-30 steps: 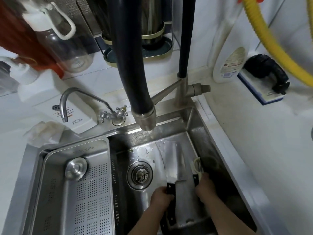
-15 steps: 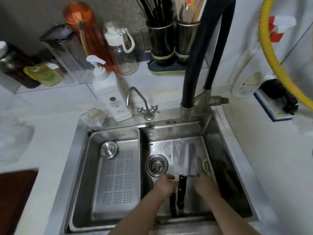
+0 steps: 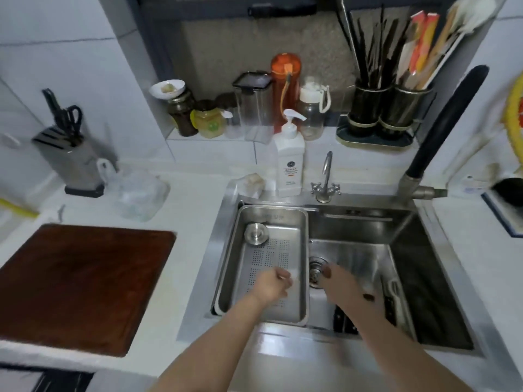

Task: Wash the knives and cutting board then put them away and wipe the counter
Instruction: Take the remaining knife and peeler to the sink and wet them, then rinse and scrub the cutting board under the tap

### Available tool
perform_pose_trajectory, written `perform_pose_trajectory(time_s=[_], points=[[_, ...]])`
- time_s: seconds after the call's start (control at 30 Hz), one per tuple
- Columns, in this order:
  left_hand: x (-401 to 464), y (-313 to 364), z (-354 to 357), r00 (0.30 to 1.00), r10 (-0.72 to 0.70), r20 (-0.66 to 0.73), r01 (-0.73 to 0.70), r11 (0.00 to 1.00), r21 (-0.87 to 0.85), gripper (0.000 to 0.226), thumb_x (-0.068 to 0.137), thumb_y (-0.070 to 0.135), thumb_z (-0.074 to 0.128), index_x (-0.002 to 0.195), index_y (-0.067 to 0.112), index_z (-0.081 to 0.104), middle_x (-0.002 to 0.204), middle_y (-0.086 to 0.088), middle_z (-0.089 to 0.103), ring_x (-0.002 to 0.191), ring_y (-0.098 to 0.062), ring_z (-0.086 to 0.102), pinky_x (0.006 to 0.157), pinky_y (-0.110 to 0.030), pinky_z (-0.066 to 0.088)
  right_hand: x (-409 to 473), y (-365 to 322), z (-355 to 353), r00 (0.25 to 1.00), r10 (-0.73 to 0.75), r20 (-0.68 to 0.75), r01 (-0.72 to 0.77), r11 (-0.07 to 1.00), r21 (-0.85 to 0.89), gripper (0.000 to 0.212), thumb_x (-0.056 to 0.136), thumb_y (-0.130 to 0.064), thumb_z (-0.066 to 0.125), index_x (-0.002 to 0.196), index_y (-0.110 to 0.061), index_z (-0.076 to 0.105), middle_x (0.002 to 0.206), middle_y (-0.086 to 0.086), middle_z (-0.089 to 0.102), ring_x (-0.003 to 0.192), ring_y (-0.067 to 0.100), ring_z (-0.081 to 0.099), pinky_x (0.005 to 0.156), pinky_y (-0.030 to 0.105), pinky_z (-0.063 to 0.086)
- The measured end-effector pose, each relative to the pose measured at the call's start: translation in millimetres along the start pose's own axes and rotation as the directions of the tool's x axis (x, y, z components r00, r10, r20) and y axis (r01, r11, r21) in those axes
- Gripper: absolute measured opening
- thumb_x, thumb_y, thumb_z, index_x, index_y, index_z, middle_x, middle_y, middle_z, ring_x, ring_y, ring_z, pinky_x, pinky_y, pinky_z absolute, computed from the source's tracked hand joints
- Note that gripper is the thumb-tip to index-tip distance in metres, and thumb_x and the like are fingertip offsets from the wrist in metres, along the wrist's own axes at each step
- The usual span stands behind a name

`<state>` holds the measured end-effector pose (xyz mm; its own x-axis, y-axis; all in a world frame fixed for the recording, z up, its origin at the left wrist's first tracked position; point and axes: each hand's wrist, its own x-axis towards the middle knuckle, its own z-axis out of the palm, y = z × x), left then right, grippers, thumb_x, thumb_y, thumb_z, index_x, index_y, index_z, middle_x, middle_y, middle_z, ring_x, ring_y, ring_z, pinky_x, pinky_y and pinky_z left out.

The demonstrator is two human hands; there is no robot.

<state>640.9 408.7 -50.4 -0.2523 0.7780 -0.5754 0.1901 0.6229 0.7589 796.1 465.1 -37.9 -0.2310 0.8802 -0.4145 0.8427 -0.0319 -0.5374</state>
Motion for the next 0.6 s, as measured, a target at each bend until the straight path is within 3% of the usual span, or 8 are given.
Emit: perform_pose_trajectory(time_s=[0.1,0.17,0.23,0.27,0.4,0.47,0.6], points=[[-34,-22,-47,0.999,0.028,-0.016,-0.028,0.999,-0.023,0.020,0.093,0.006,0.056,0.078,0.017,0.050,0.073,0.001,0.051,0.054,-0.006,0.050,0.038,-0.009,0.037,-25,-43,26,0.997,-0.072,-0.018,0.072,0.997,0.015,0.026,0.089,-0.015,0.050,0.066,-0.023,0.040,0.070,-0.005,0.046,0.080,0.020,0.051,0.058,0.025,0.036],[-58,-42,-84,0.997,0.051,-0.058,-0.050,0.999,0.010,0.007,0.093,0.009,0.057,0.088,0.014,0.055,0.073,0.001,0.054,0.046,-0.002,0.053,0.041,-0.010,0.039,-44,-72,49,0.995,-0.101,-0.009,0.101,0.995,0.001,0.008,0.090,-0.019,0.052,0.083,-0.019,0.054,0.084,-0.001,0.057,0.086,0.019,0.052,0.066,0.025,0.039],[-78,-65,-122,0.992,0.077,-0.101,-0.074,0.996,0.042,0.006,0.091,0.010,0.057,0.089,0.013,0.061,0.074,-0.003,0.059,0.047,-0.005,0.055,0.047,-0.014,0.043,-59,-101,77,0.992,-0.126,0.006,0.126,0.992,0.012,0.020,0.091,-0.020,0.052,0.108,-0.012,0.060,0.104,0.007,0.063,0.092,0.021,0.056,0.076,0.028,0.041],[-87,-78,-143,0.989,0.084,-0.123,-0.077,0.995,0.059,0.011,0.090,0.009,0.056,0.083,0.015,0.063,0.073,-0.003,0.061,0.049,-0.006,0.056,0.049,-0.016,0.043,-65,-117,91,0.990,-0.139,0.015,0.139,0.990,0.006,0.024,0.091,-0.020,0.052,0.111,-0.010,0.060,0.106,0.008,0.065,0.094,0.022,0.058,0.078,0.029,0.042],[-128,-125,-217,0.969,0.077,-0.234,-0.068,0.996,0.049,0.017,0.090,0.012,0.054,0.075,0.019,0.058,0.075,-0.006,0.062,0.058,-0.014,0.058,0.054,-0.023,0.043,-92,-174,145,0.973,-0.226,0.051,0.228,0.973,-0.039,0.009,0.088,-0.018,0.051,0.082,-0.022,0.055,0.075,-0.004,0.054,0.082,0.021,0.054,0.070,0.028,0.038],[-147,-147,-248,0.951,0.043,-0.307,-0.047,0.999,-0.006,0.013,0.091,0.014,0.055,0.080,0.018,0.060,0.073,-0.004,0.062,0.062,-0.016,0.058,0.057,-0.024,0.045,-102,-197,171,0.963,-0.255,0.087,0.260,0.965,-0.040,0.009,0.088,-0.020,0.050,0.092,-0.021,0.059,0.086,-0.002,0.058,0.092,0.023,0.058,0.072,0.027,0.038],[-174,-183,-298,0.919,-0.048,-0.391,-0.005,0.991,-0.134,0.010,0.091,0.013,0.053,0.091,0.015,0.062,0.077,-0.001,0.064,0.063,-0.013,0.060,0.065,-0.029,0.051,-123,-240,205,0.943,-0.303,0.139,0.316,0.945,-0.088,0.033,0.091,-0.024,0.048,0.122,-0.013,0.055,0.118,0.004,0.060,0.113,0.024,0.055,0.088,0.029,0.042]])
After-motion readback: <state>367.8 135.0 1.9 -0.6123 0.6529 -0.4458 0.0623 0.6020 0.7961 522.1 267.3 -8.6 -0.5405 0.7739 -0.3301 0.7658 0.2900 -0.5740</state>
